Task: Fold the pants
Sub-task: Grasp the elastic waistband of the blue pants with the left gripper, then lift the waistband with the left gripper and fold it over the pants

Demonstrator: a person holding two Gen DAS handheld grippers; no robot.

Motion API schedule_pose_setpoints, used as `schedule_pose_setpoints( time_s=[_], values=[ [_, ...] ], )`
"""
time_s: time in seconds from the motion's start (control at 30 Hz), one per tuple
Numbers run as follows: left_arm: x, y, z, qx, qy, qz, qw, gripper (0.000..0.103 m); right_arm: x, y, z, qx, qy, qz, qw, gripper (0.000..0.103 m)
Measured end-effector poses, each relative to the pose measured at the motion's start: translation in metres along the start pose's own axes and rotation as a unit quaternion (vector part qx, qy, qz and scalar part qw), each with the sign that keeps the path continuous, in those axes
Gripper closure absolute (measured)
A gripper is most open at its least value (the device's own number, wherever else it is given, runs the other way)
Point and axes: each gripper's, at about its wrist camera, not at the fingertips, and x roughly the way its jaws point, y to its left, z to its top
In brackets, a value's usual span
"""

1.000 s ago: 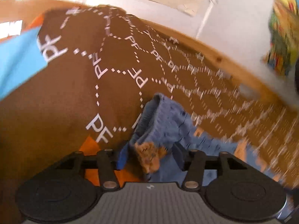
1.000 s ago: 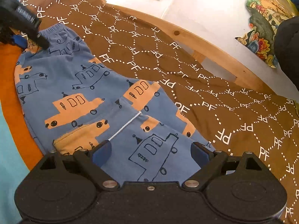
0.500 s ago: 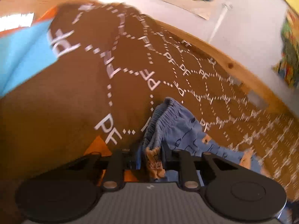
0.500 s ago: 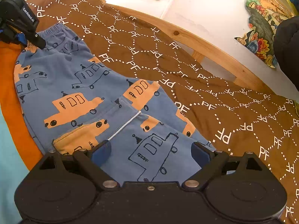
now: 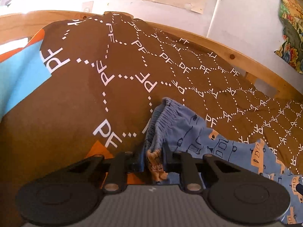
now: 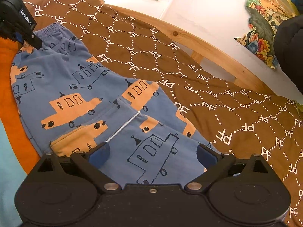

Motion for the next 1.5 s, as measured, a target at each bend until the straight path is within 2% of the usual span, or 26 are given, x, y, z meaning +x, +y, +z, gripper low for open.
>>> schedule_pose_setpoints(
  time_s=[0.17,0.27,0.47,0.73,0.83,0.93,1.03,1.17,1.3,1.4,1.5],
  values=[
    [-0.011,-0.005,0.006,-0.006,-0.010,-0.013,0.9998,0.086,-0.011,-0.001,0.005,0.000,-0.024,-0.002,1.000,0.008],
    [-0.023,-0.014,0.012,0.003,-0.025,-0.039,0.9989,0.086,-0.019,-0.005,0.008,0.004,-0.034,0.016,0.999,0.007],
    [-0.045,-0.048,0.022,0.054,-0.051,-0.083,0.9938,0.086,-0.040,-0.023,0.007,0.008,-0.058,0.035,0.998,0.007],
    [-0.068,-0.088,0.021,0.120,-0.080,-0.108,0.9837,0.086,-0.063,-0.048,0.001,0.023,-0.065,0.027,0.997,0.006],
    [-0.073,-0.104,0.017,0.147,-0.080,-0.121,0.9785,0.086,-0.070,-0.056,-0.005,0.035,-0.061,0.026,0.997,0.006],
    [-0.075,-0.121,0.013,0.165,-0.064,-0.144,0.9737,0.086,-0.074,-0.066,-0.010,0.027,-0.053,0.021,0.998,0.007],
    [-0.076,-0.147,0.008,0.202,-0.052,-0.172,0.9628,0.086,-0.081,-0.079,-0.015,0.003,-0.041,0.011,0.999,0.007],
    [-0.080,-0.190,-0.008,0.267,-0.043,-0.205,0.9405,0.086,-0.095,-0.105,-0.027,0.001,-0.032,-0.013,0.999,0.007],
    [-0.082,-0.225,-0.034,0.316,-0.024,-0.226,0.9212,0.086,-0.099,-0.136,-0.047,0.047,-0.010,-0.055,0.997,0.007],
    [-0.082,-0.246,-0.054,0.337,-0.013,-0.241,0.9103,0.086,-0.094,-0.159,-0.058,0.076,0.009,-0.075,0.994,0.007],
    [-0.080,-0.264,-0.076,0.360,-0.006,-0.244,0.9006,0.085,-0.092,-0.176,-0.064,0.105,0.010,-0.087,0.991,0.007]
  ],
)
